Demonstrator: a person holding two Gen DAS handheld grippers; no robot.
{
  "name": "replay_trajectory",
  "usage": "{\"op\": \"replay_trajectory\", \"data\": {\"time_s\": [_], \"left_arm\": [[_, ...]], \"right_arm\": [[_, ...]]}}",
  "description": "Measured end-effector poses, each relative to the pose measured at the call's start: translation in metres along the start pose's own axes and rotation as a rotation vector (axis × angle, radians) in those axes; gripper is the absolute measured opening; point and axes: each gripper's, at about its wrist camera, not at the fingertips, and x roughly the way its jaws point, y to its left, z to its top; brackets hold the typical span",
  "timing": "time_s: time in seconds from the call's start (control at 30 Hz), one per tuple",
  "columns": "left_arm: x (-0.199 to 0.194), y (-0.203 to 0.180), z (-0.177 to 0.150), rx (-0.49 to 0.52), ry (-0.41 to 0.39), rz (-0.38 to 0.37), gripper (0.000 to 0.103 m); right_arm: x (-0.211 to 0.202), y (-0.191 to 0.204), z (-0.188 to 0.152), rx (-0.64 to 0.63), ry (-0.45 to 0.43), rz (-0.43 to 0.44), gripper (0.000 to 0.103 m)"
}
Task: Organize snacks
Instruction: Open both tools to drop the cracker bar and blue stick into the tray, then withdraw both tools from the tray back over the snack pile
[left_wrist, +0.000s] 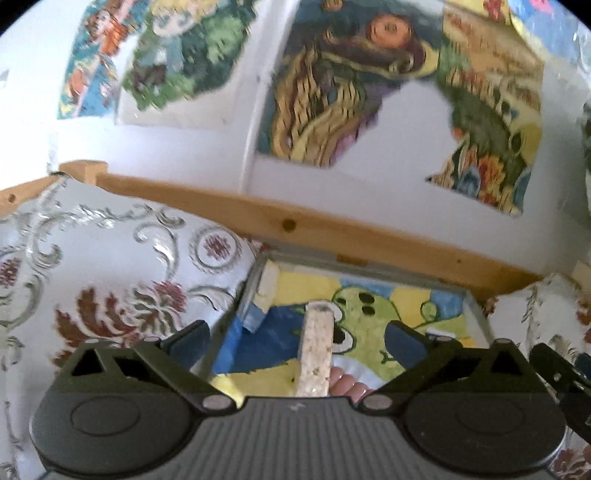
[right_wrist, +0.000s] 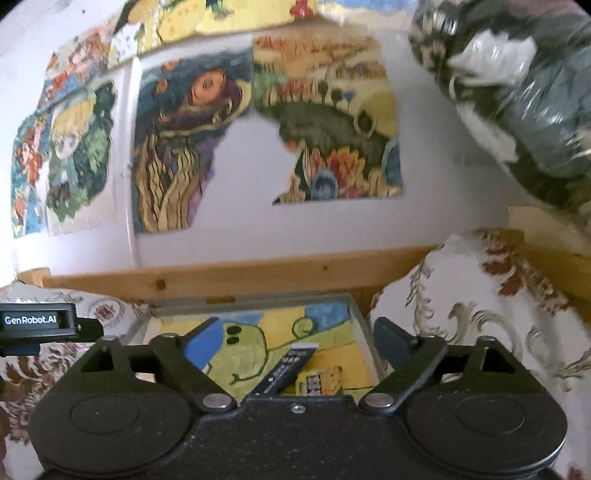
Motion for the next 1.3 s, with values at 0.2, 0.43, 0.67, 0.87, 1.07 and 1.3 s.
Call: {"op": "replay_trajectory", "data": {"time_s": [0.2, 0.43, 0.67, 0.87, 1.07, 1.3], "left_arm": [[-0.044, 0.006, -0.003, 0.019, -0.073, 0.038, 0.103], [-0.093, 0.011, -0.020, 0.066, -0.121, 0.048, 0.103], [-0.136, 0.022, -0.042, 0.065, -0.133, 0.036, 0.103], [-0.168, 0.035, -0.061, 0.097, -0.126, 0.056, 0.103], [-0.189, 0.055, -0.079, 0.113, -0.077, 0.069, 0.103], [-0.198, 0.080, -0.099, 0.144, 0.028, 0.114, 0.103]], "right_arm": [[-0.045, 0.003, 0.012, 0.007, -0.064, 0.024, 0.102], [-0.102, 0.004, 0.000, 0.037, -0.110, 0.057, 0.102], [-0.153, 0.004, -0.018, 0.049, -0.100, 0.048, 0.102], [-0.192, 0.012, -0.033, 0.039, -0.067, 0.020, 0.102], [-0.216, 0.024, -0.049, 0.029, 0.006, 0.032, 0.102], [-0.227, 0.043, -0.066, -0.005, 0.087, 0.068, 0.102]]}}
